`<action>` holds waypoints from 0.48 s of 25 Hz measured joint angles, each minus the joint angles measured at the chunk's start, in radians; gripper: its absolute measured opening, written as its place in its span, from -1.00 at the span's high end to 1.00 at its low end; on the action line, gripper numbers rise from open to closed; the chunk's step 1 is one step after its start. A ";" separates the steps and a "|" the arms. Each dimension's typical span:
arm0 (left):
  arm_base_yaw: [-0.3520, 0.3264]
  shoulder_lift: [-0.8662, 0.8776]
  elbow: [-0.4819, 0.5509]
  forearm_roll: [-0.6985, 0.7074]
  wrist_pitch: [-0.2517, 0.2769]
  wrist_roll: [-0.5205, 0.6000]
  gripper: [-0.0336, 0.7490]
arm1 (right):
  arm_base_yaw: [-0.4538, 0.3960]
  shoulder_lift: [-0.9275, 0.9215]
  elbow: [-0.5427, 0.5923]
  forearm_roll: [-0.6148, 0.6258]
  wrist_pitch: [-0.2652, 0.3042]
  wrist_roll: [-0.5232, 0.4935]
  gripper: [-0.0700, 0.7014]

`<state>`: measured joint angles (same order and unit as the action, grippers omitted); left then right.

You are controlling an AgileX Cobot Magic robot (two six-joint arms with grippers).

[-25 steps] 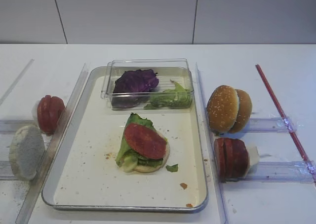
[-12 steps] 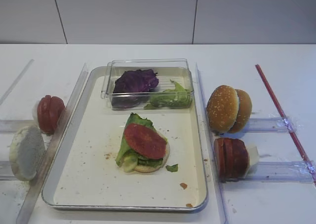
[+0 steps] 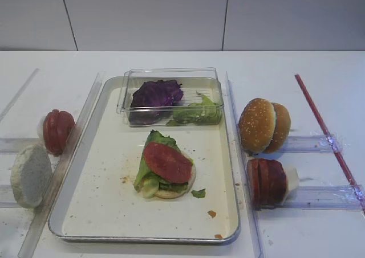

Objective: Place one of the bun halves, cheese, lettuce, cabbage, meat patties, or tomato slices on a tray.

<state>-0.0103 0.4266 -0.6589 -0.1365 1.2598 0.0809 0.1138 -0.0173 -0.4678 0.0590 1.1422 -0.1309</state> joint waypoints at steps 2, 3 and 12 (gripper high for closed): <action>0.000 -0.040 0.024 -0.007 0.000 0.005 0.23 | 0.000 0.000 0.000 0.000 0.000 0.000 0.77; 0.000 -0.058 0.037 -0.007 0.000 0.007 0.25 | 0.000 0.000 0.000 0.000 0.000 0.000 0.77; 0.000 -0.277 0.138 -0.003 -0.024 0.011 0.27 | 0.000 0.000 0.000 0.000 0.000 0.000 0.77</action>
<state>-0.0103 0.1495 -0.5205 -0.1394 1.2353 0.0920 0.1138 -0.0173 -0.4678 0.0590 1.1422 -0.1309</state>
